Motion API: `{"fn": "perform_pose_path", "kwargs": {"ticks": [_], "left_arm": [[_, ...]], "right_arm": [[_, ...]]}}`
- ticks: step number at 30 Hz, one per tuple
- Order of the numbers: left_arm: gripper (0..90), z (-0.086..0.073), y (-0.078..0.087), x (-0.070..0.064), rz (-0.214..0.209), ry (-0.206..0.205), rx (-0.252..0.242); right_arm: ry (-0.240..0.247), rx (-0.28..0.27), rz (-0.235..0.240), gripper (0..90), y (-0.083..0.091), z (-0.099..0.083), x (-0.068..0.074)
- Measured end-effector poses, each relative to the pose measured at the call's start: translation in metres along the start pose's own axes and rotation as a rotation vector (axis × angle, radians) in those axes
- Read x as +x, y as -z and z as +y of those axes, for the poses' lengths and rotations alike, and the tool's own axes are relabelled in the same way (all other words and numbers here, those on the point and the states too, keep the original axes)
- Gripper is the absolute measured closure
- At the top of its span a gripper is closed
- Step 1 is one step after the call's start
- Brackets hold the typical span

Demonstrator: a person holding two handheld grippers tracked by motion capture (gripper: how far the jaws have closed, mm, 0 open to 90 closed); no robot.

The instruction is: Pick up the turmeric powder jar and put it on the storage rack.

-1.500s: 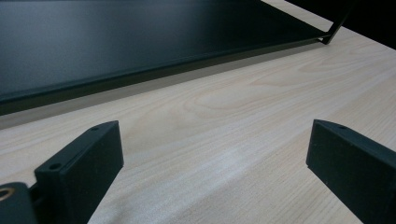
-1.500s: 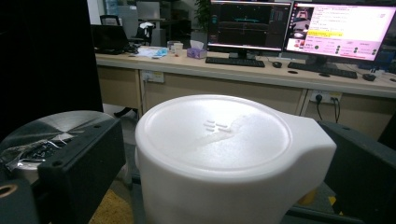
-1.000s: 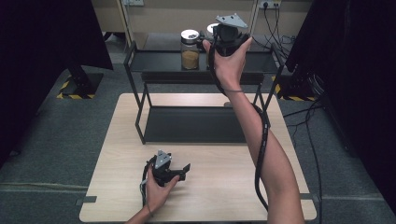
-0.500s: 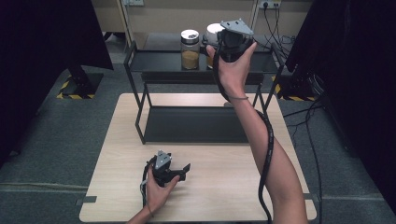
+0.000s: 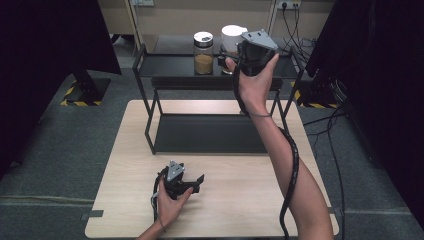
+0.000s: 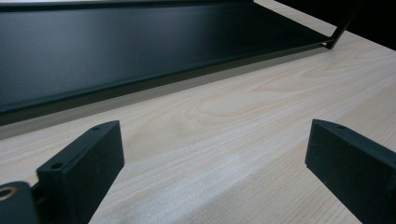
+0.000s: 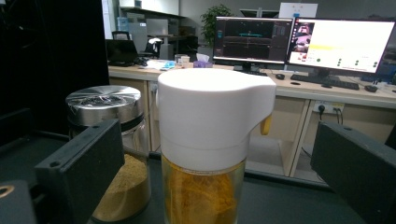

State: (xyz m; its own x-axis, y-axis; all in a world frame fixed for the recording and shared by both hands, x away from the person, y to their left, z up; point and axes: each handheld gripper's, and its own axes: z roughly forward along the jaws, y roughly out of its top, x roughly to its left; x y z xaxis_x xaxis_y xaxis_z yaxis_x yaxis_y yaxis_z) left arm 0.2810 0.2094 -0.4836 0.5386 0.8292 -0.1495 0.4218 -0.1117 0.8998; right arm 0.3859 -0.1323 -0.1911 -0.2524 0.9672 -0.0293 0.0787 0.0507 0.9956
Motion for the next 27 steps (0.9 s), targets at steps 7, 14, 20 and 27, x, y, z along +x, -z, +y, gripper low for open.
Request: {"fn": "perform_pose_path", "kwargs": {"ticks": [7, 14, 20, 27], "left_arm": [[3.4, 0.000, 0.000, -0.001, 0.004, 0.001, 0.001], [3.4, 0.000, 0.000, -0.001, 0.005, 0.001, -0.001], [3.4, -0.001, 0.000, -0.001, 0.007, 0.005, -0.007], [3.3, -0.001, 0.000, -0.002, 0.011, -0.001, -0.004]], "right_arm": [[-0.001, -0.007, 0.004, 2.6, 0.007, -0.006, -0.002], [0.003, -0.013, 0.009, 2.4, 0.014, -0.013, -0.003], [0.003, -0.017, 0.020, 2.4, 0.021, -0.020, -0.003], [-0.001, -0.017, 0.030, 2.3, 0.029, -0.029, -0.004]]}}
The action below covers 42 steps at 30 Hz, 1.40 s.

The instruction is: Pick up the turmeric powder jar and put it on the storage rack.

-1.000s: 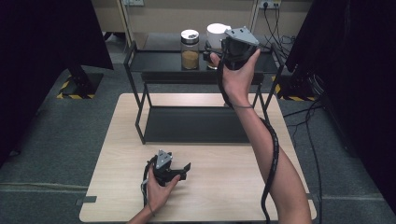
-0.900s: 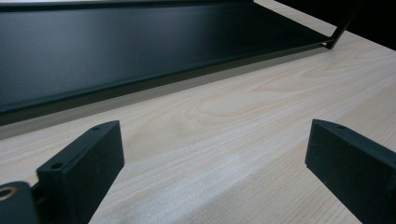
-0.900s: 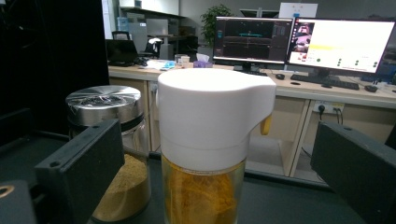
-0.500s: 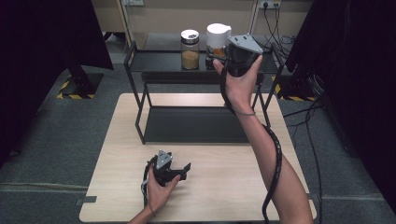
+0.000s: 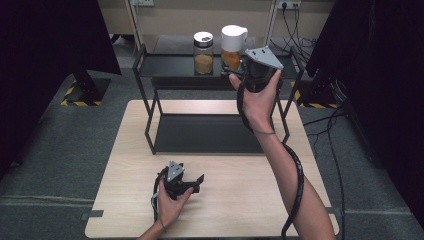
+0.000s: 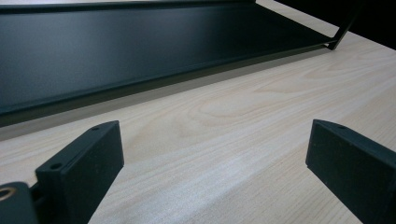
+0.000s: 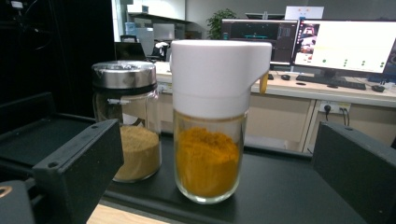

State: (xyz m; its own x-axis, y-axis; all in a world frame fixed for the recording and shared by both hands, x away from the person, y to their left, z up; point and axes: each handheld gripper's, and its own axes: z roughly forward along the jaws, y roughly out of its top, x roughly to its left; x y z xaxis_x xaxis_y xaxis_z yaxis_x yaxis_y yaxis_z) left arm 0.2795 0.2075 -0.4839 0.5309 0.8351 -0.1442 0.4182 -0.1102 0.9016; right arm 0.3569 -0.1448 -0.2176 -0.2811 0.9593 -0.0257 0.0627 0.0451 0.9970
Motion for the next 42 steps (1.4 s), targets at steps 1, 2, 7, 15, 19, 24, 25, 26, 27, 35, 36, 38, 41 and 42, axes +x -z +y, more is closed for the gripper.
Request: {"fn": "perform_pose_path", "kwargs": {"ticks": [1, 2, 7, 15, 19, 24, 25, 26, 27, 35, 36, 38, 41, 42], "left_arm": [[3.3, 0.000, 0.000, 0.000, -0.001, 0.000, 0.000], [3.3, 0.000, 0.000, 0.000, 0.000, 0.000, 0.000], [3.2, 0.000, 0.000, 0.000, 0.002, 0.002, 0.000], [3.0, 0.000, 0.000, -0.001, 0.004, -0.003, 0.003], [3.0, 0.000, 0.000, -0.001, 0.004, -0.003, 0.002], [2.9, 0.000, 0.000, -0.001, 0.006, 0.001, -0.002], [2.9, 0.000, 0.000, -0.001, 0.005, 0.000, -0.002], [3.0, 0.000, 0.000, -0.001, 0.005, 0.000, -0.002], [2.9, 0.000, 0.000, -0.001, 0.005, 0.000, -0.002], [3.0, -0.001, 0.001, -0.001, 0.005, -0.001, -0.005], [3.0, -0.001, 0.001, -0.001, 0.005, 0.000, -0.004], [2.8, -0.001, 0.000, -0.001, 0.005, 0.000, -0.003], [2.8, -0.001, 0.000, -0.002, 0.005, 0.001, -0.002], [2.8, -0.001, 0.000, -0.002, 0.006, 0.002, -0.004]], "right_arm": [[0.000, -0.002, -0.001, 2.3, 0.001, -0.002, 0.000], [-0.001, -0.003, 0.000, 2.3, 0.002, -0.004, 0.000], [-0.005, -0.002, 0.004, 2.3, 0.007, -0.012, -0.002], [-0.003, -0.002, -0.001, 2.2, 0.014, -0.025, -0.007], [-0.002, 0.000, -0.003, 2.2, 0.018, -0.030, -0.008], [0.002, 0.001, 0.003, 2.2, 0.023, -0.036, -0.009], [-0.001, 0.003, 0.004, 2.2, 0.024, -0.037, -0.008], [-0.001, 0.002, 0.007, 2.2, 0.025, -0.038, -0.008], [0.001, 0.003, 0.010, 2.2, 0.025, -0.039, -0.008], [-0.010, 0.000, 0.009, 2.2, 0.031, -0.051, -0.005], [-0.012, 0.001, 0.009, 2.2, 0.031, -0.053, -0.005], [-0.016, 0.007, 0.011, 2.2, 0.032, -0.057, -0.005], [-0.019, 0.011, 0.013, 2.2, 0.034, -0.062, -0.005], [-0.020, 0.013, 0.014, 2.2, 0.035, -0.064, -0.005]]}}
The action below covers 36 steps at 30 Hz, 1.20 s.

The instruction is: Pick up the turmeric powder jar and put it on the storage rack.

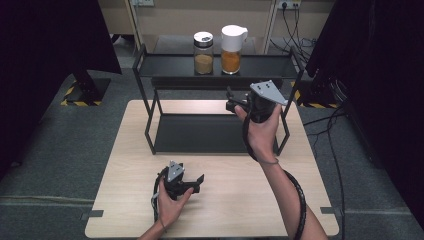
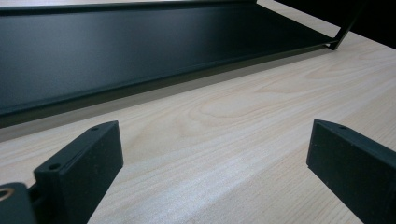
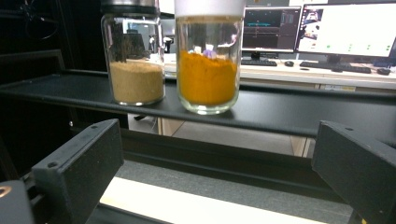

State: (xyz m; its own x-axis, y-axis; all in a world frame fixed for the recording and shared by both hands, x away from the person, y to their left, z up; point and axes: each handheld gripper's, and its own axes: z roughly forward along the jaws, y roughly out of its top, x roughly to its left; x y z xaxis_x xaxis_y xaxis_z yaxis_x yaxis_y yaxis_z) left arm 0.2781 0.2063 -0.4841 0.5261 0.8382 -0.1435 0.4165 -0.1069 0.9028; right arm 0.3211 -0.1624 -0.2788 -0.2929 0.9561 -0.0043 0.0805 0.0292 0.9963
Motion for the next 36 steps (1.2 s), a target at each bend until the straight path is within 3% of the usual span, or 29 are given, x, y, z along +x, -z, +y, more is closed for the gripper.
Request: {"fn": "perform_pose_path", "kwargs": {"ticks": [36], "left_arm": [[2.8, -0.001, 0.000, -0.001, 0.001, -0.003, -0.010]], "right_arm": [[-0.004, 0.073, 0.023, 2.2, 0.016, -0.066, -0.004]]}}
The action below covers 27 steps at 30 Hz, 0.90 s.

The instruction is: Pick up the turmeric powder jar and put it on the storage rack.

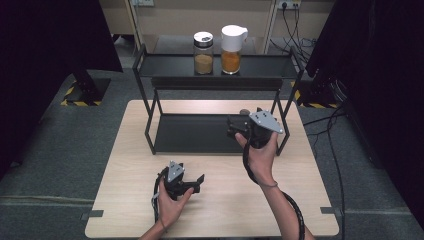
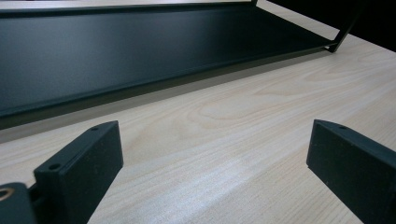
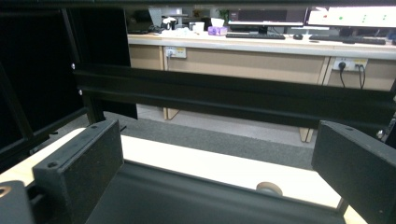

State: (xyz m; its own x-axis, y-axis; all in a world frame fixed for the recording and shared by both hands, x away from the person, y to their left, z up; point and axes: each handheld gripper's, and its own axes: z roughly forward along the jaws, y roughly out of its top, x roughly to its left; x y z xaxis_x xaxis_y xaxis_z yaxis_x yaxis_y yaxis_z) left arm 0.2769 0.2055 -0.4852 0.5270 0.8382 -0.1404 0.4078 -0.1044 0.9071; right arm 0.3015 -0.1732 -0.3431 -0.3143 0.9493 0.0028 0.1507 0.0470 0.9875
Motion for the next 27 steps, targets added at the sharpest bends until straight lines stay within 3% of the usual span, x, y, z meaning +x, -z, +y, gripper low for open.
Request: {"fn": "perform_pose_path", "kwargs": {"ticks": [27], "left_arm": [[2.9, 0.000, -0.001, -0.001, -0.002, 0.003, -0.003]], "right_arm": [[-0.047, 0.068, 0.011, 2.2, 0.008, -0.051, -0.008]]}}
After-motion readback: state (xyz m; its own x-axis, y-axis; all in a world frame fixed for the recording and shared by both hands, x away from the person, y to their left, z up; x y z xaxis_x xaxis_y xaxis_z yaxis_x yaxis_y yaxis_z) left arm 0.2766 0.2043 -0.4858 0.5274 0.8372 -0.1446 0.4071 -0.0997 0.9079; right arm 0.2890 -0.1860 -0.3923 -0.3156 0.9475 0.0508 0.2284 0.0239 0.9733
